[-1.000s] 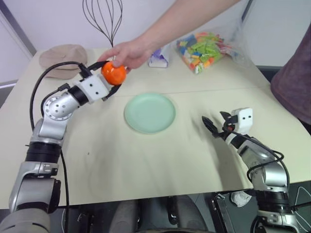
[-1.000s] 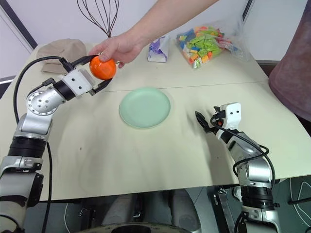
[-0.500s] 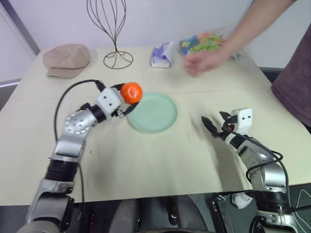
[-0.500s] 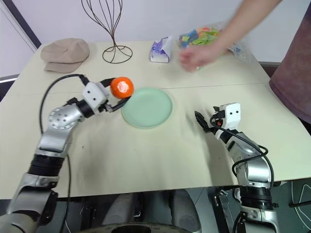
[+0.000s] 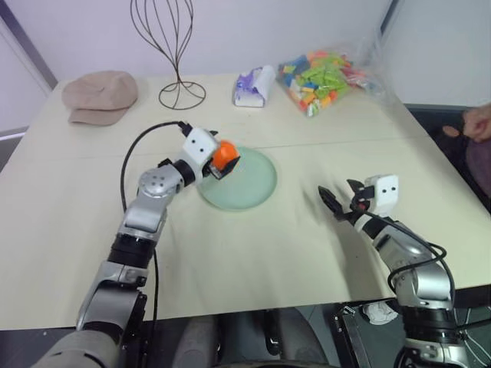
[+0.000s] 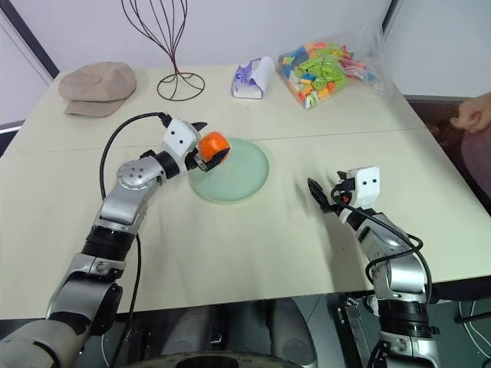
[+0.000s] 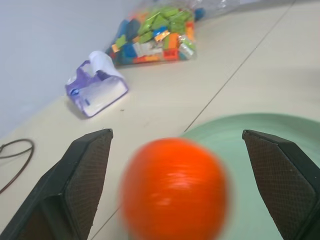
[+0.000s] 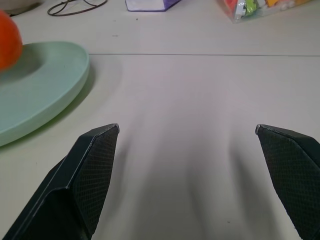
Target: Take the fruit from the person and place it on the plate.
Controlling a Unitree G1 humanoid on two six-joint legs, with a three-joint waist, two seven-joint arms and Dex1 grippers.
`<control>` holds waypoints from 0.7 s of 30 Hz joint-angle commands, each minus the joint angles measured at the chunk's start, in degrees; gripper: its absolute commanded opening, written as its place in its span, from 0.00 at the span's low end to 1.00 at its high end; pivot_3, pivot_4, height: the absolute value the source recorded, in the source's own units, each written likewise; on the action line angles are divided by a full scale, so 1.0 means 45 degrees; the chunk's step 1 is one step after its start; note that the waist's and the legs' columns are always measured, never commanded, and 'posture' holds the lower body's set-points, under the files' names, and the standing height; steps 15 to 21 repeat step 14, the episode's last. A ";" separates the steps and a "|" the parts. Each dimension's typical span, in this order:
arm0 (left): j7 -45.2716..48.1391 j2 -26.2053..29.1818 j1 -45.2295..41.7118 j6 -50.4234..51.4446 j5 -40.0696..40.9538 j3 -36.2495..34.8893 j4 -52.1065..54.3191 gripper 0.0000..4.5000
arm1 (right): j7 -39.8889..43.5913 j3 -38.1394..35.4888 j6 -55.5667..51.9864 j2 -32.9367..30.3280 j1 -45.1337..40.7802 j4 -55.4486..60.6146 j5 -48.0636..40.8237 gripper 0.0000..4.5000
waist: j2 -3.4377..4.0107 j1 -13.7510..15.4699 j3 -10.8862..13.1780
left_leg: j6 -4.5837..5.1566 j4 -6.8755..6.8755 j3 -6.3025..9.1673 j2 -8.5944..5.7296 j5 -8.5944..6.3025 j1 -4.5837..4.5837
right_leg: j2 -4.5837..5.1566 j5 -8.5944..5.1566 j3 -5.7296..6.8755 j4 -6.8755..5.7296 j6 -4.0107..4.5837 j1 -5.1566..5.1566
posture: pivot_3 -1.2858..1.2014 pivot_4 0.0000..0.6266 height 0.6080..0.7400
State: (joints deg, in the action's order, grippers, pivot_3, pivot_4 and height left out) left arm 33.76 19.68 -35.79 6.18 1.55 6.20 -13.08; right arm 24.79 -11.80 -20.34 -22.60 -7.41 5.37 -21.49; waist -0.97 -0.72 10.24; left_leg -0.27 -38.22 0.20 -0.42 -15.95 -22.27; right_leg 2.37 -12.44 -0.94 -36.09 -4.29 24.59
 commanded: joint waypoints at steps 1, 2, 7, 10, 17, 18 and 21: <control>0.0026 0.0346 0.0082 0.0619 0.0482 -0.0679 0.0598 1.00 | -0.0028 -0.0329 0.0286 -0.0053 0.0013 0.0726 -0.0115 1.00 | 0.0000 -0.0021 0.0000 | 0.0000 0.0000 0.0000 0.0000 0.0000 0.0000 | 0.0000 0.0000 0.0000 0.0000 0.0000 0.0000 | 0.52 0.24 1.00; -0.0022 0.0524 0.0314 0.0990 0.0693 -0.1013 0.0897 1.00 | -0.0017 -0.0361 0.0282 -0.0076 0.0023 0.0724 -0.0130 1.00 | 0.0000 -0.0033 0.0000 | 0.0000 0.0000 0.0000 0.0001 0.0000 0.0000 | -0.0001 0.0000 0.0000 0.0000 0.0000 0.0000 | 0.52 0.24 1.00; 0.0221 0.1573 0.2585 0.3425 0.2188 -0.2592 0.3268 1.00 | 0.0058 -0.0429 0.0360 -0.0121 0.0077 0.0639 -0.0101 1.00 | 0.0003 -0.0106 0.0001 | 0.0000 0.0016 -0.0003 0.0020 -0.0001 0.0012 | 0.0004 -0.0002 -0.0006 -0.0002 0.0004 0.0005 | 0.52 0.24 1.00; 0.0300 0.2133 0.4248 0.4774 0.3075 -0.3541 0.4946 1.00 | 0.0092 -0.0413 0.0436 -0.0079 0.0061 0.0547 -0.0090 1.00 | 0.0004 -0.0042 0.0001 | 0.0000 0.0017 0.0001 0.0019 -0.0001 0.0009 | 0.0020 -0.0002 -0.0003 0.0001 0.0005 0.0006 | 0.52 0.24 1.00; -0.0023 0.2598 0.5381 0.5678 0.3616 -0.4443 0.6182 1.00 | 0.0159 -0.0265 0.0582 0.0066 -0.0066 0.0283 -0.0072 1.00 | 0.0000 0.0068 0.0002 | -0.0001 0.0008 0.0006 0.0006 0.0000 0.0001 | 0.0044 -0.0010 -0.0006 0.0009 0.0019 -0.0002 | 0.52 0.24 1.00; -0.0023 0.2598 0.5381 0.5678 0.3616 -0.4443 0.6182 1.00 | 0.0159 -0.0265 0.0582 0.0066 -0.0066 0.0283 -0.0072 1.00 | 0.0000 0.0068 0.0002 | -0.0001 0.0008 0.0006 0.0006 0.0000 0.0001 | 0.0044 -0.0010 -0.0006 0.0009 0.0019 -0.0002 | 0.52 0.24 1.00; -0.0023 0.2598 0.5381 0.5678 0.3616 -0.4443 0.6182 1.00 | 0.0159 -0.0265 0.0582 0.0066 -0.0066 0.0283 -0.0072 1.00 | 0.0000 0.0068 0.0002 | -0.0001 0.0008 0.0006 0.0006 0.0000 0.0001 | 0.0044 -0.0010 -0.0006 0.0009 0.0019 -0.0002 | 0.52 0.24 1.00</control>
